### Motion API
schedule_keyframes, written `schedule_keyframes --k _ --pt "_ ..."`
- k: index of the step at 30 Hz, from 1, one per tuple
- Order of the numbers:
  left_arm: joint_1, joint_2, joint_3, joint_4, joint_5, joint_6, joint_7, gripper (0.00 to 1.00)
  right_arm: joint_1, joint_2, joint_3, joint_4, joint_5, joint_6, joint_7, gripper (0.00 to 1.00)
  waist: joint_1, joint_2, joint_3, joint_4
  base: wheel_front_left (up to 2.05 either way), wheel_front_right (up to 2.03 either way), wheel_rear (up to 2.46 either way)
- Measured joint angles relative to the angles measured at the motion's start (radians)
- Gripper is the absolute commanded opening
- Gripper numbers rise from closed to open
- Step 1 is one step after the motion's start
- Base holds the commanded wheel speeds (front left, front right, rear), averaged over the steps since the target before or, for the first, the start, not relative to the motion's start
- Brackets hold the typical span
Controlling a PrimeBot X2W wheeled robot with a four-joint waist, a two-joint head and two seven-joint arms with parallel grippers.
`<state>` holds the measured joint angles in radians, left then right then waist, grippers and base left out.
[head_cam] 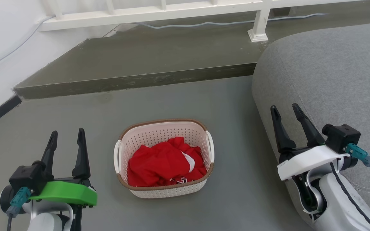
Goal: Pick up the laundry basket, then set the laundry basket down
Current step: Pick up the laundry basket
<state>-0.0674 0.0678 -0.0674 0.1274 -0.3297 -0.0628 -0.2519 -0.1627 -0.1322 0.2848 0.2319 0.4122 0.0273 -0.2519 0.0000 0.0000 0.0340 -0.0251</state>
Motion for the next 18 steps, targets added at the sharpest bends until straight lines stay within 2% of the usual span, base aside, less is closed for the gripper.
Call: schedule_keyframes --k 18 --pt "-0.023 -0.012 0.026 -0.012 0.000 -0.020 0.000 1.00 -0.025 0.018 -0.007 0.000 -0.036 0.015 -0.002 1.00 0.0000 0.0000 0.080 -0.014 0.00 0.00 0.00"
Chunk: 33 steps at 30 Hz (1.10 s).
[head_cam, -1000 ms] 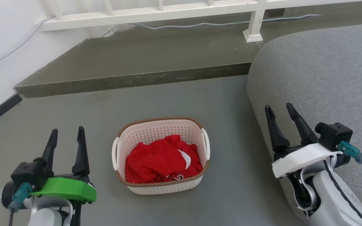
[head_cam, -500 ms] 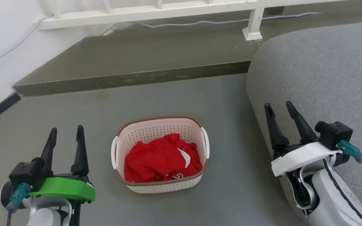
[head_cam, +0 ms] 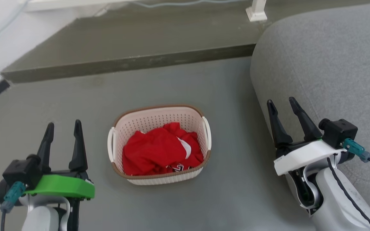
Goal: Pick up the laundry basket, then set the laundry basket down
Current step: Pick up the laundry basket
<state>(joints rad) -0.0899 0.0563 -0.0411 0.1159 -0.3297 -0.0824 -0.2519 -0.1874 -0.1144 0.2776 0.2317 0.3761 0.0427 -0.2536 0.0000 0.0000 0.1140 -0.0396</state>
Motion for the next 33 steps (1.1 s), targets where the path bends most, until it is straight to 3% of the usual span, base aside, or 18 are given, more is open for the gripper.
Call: schedule_keyframes --k 18,33 --pt "-0.116 0.016 0.006 0.008 0.000 -0.020 0.000 1.00 -0.106 0.024 0.013 0.010 -0.018 0.001 -0.001 1.00 0.0000 0.0000 0.189 -0.017 0.00 0.00 0.00" --pt "-0.256 0.052 0.015 0.130 -0.030 -0.032 0.000 1.00 -0.256 0.036 0.048 0.137 -0.026 0.013 0.006 1.00 0.0001 0.0000 0.378 -0.025 0.00 0.00 0.00"
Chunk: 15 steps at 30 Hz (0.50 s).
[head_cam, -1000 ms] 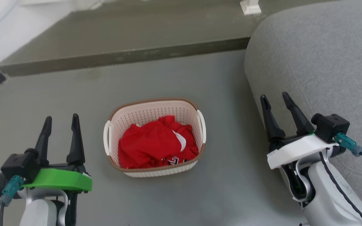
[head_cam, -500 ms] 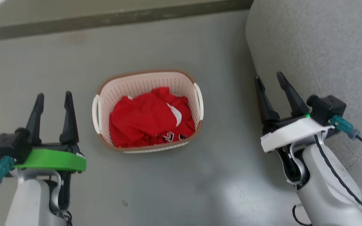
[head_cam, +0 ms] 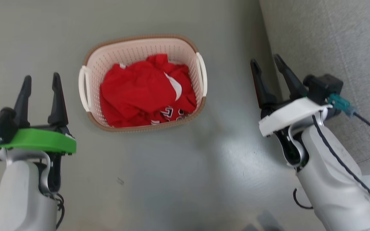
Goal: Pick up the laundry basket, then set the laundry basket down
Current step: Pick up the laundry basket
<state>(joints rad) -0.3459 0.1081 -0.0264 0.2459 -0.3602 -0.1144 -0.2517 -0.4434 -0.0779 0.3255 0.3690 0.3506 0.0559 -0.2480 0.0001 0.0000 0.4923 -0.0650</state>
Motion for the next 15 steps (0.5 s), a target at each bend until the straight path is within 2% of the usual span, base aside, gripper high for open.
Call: schedule_keyframes --k 15 --pt "-0.181 0.034 -0.002 0.147 -0.023 -0.006 0.031 1.00 -0.199 0.012 0.026 0.145 0.012 0.007 0.041 1.00 0.0000 0.0000 0.181 -0.004 0.00 0.00 0.00"
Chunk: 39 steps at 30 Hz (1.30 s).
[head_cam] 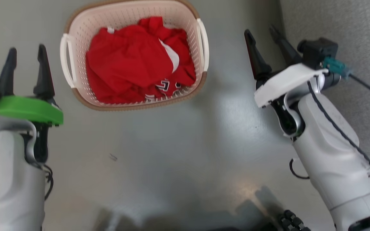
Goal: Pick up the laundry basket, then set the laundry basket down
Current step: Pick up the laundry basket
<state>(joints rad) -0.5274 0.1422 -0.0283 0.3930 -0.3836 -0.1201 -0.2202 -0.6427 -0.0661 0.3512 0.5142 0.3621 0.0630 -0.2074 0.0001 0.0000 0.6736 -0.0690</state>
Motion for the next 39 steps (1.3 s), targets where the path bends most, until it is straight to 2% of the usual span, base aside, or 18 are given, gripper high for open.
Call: schedule_keyframes --k 14,39 --pt "-0.177 0.014 -0.017 0.149 -0.036 -0.003 0.045 1.00 -0.189 0.001 0.027 0.143 0.029 0.007 0.045 1.00 0.0000 0.0000 0.150 0.012 0.00 0.00 0.00" --pt "-0.390 -0.009 -0.148 0.364 -0.106 -0.005 0.124 1.00 -0.379 -0.001 0.191 0.319 0.239 0.025 0.094 1.00 0.0000 0.0000 0.306 0.055 0.00 0.00 0.00"
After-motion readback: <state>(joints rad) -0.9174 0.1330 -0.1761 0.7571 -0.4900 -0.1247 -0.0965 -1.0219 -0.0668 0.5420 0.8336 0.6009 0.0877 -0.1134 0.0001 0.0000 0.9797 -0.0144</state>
